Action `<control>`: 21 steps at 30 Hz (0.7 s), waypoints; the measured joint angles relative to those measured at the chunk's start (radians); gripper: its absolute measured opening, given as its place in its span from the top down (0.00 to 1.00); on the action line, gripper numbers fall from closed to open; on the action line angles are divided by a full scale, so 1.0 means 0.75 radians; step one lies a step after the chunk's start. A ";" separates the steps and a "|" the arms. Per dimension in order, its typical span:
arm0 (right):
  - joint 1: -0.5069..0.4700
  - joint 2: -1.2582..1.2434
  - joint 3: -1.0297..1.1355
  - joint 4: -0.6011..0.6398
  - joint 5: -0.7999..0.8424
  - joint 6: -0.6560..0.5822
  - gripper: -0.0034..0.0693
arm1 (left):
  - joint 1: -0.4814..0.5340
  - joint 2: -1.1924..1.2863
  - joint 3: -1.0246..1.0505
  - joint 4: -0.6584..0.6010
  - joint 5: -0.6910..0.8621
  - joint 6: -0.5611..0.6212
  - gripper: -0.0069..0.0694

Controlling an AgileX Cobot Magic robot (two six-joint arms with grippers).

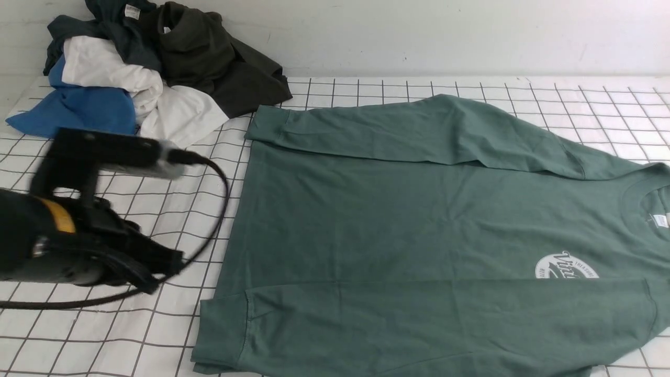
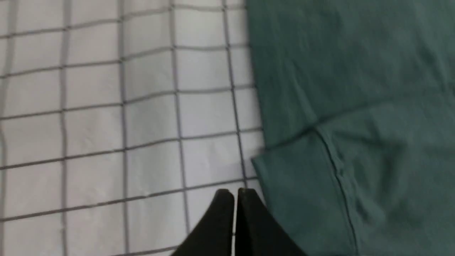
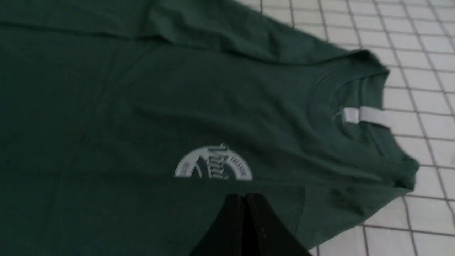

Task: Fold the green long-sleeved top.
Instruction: Use the left arm to clamp the cuff closest to it

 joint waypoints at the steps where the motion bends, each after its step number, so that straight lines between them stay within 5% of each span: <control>1: 0.000 0.012 0.000 0.011 0.000 -0.014 0.97 | -0.007 0.022 -0.007 -0.001 0.006 0.011 0.92; 6: 0.179 0.296 -0.006 0.283 0.041 -0.379 0.97 | -0.086 0.287 -0.060 -0.029 0.000 0.097 0.84; 15: 0.256 0.475 -0.021 0.593 -0.050 -0.618 0.97 | 0.042 0.573 -0.174 -0.302 -0.002 0.147 0.34; 19: 0.256 0.476 -0.021 0.612 -0.078 -0.622 0.97 | 0.043 0.625 -0.199 -0.330 -0.023 0.177 0.37; 21: 0.256 0.476 -0.021 0.612 -0.083 -0.625 0.97 | 0.043 0.653 -0.203 -0.334 -0.030 0.181 0.49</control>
